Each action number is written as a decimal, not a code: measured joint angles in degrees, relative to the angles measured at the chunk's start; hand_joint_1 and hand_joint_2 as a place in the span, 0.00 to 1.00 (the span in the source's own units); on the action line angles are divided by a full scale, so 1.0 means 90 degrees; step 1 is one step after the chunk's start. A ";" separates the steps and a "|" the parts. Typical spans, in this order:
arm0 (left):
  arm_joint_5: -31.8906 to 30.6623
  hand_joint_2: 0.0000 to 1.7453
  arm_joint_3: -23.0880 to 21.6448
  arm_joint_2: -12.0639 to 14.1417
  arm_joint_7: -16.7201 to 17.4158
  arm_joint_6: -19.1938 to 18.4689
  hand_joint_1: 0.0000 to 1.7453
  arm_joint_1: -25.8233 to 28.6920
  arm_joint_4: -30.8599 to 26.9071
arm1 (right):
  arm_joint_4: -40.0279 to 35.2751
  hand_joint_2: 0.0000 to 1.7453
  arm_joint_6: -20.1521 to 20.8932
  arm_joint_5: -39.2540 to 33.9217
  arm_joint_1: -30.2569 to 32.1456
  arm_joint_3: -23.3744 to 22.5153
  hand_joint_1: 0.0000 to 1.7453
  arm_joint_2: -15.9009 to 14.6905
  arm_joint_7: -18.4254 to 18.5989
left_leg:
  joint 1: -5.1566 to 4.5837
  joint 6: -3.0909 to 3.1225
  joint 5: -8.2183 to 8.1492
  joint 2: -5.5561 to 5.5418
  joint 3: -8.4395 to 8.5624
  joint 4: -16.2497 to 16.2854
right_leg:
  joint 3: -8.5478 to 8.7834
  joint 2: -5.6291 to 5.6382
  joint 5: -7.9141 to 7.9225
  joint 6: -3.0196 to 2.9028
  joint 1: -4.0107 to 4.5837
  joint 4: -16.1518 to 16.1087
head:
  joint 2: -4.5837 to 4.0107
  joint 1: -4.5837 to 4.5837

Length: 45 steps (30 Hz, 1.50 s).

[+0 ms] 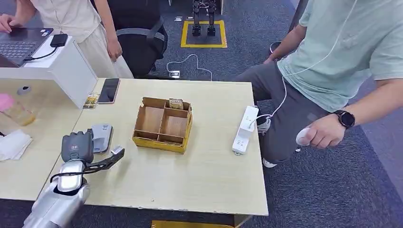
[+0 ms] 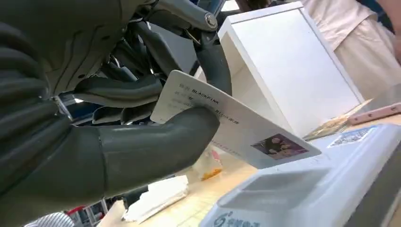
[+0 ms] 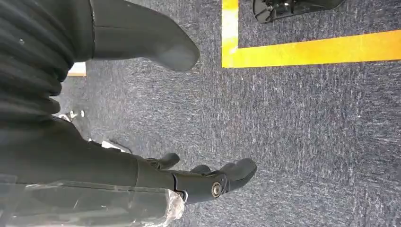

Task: Pass the card to the sensor for recognition and then transmit it.

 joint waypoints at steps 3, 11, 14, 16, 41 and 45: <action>0.0000 1.00 0.0000 -0.0027 -0.0056 0.0012 0.93 0.0012 0.0044 | 0.0000 1.00 0.0000 0.0027 -0.0003 -0.0005 0.00 0.0000 -0.0002 | 0.0000 0.0000 0.0000 0.0000 0.0000 0.0000 | 0.0000 0.0000 0.0000 0.0000 0.0000 0.0000 | 0.0000 -0.0002; 0.0000 1.00 -0.0061 -0.0126 -0.0148 0.0007 0.95 0.0014 0.0348 | 0.0002 1.00 0.0005 0.0136 -0.0011 -0.0102 0.00 0.0002 -0.0049 | -0.0001 0.0000 0.0000 0.0000 0.0001 0.0000 | 0.0000 0.0000 0.0000 0.0001 0.0000 0.0000 | 0.0000 0.0000; -0.0002 1.00 -0.0158 -0.0175 -0.0197 0.0014 0.96 0.0003 0.0565 | 0.0002 1.00 0.0007 0.0170 -0.0027 -0.0153 0.00 0.0002 -0.0066 | -0.0001 0.0000 0.0000 0.0000 0.0001 0.0000 | 0.0000 -0.0001 -0.0001 0.0002 0.0000 0.0000 | 0.0000 0.0000; -0.0002 1.00 -0.0192 -0.0211 -0.0202 0.0051 0.96 -0.0002 0.0683 | 0.0002 1.00 0.0007 0.0180 -0.0032 -0.0163 0.00 0.0002 -0.0070 | -0.0001 0.0000 0.0000 0.0000 0.0001 0.0000 | 0.0001 -0.0001 -0.0001 0.0002 0.0000 0.0000 | 0.0000 0.0000; 0.0000 1.00 -0.0301 -0.0444 -0.0321 0.0189 0.97 -0.0226 0.1404 | 0.0000 1.00 0.0005 0.0253 -0.0043 -0.0321 0.00 0.0019 -0.0121 | -0.0004 0.0001 0.0001 -0.0017 0.0033 -0.0004 | 0.0040 -0.0020 -0.0005 0.0006 0.0000 0.0001 | 0.0000 0.0000; 0.0000 1.00 -0.0304 -0.0452 -0.0321 0.0226 0.99 -0.0236 0.1426 | 0.0000 1.00 0.0005 0.0253 -0.0043 -0.0325 0.00 0.0024 -0.0129 | -0.0004 0.0001 0.0001 -0.0017 0.0037 -0.0004 | 0.0043 -0.0020 -0.0005 0.0006 0.0000 0.0001 | 0.0000 -0.0002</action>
